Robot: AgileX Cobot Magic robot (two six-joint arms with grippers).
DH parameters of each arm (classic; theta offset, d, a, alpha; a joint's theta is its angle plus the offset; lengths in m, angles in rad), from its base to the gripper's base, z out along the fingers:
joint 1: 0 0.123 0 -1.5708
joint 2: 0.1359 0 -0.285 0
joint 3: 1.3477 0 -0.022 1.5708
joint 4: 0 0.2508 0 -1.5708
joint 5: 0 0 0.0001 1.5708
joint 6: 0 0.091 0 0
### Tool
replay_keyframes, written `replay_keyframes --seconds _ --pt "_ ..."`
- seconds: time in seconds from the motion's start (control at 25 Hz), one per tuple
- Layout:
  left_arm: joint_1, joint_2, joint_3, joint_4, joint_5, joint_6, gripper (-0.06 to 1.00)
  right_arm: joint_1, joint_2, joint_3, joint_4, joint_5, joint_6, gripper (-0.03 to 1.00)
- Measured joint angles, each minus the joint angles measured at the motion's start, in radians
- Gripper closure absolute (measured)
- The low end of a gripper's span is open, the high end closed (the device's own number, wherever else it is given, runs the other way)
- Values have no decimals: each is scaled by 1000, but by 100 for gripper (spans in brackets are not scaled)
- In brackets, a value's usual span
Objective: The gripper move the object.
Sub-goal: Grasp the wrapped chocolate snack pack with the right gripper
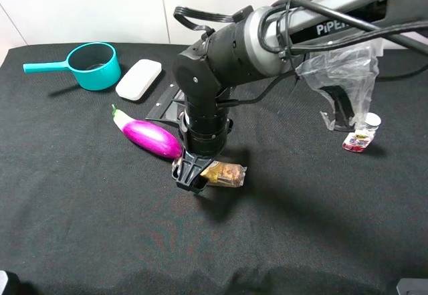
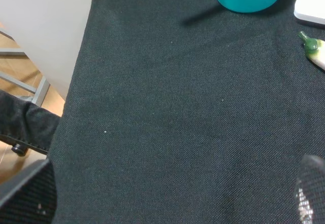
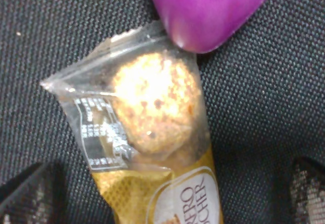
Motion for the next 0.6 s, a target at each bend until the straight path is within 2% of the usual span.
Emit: replay_keyframes --seconds 0.6 --pt "0 0 0 0 0 0 -5 0 29 0 3 -1 0 27"
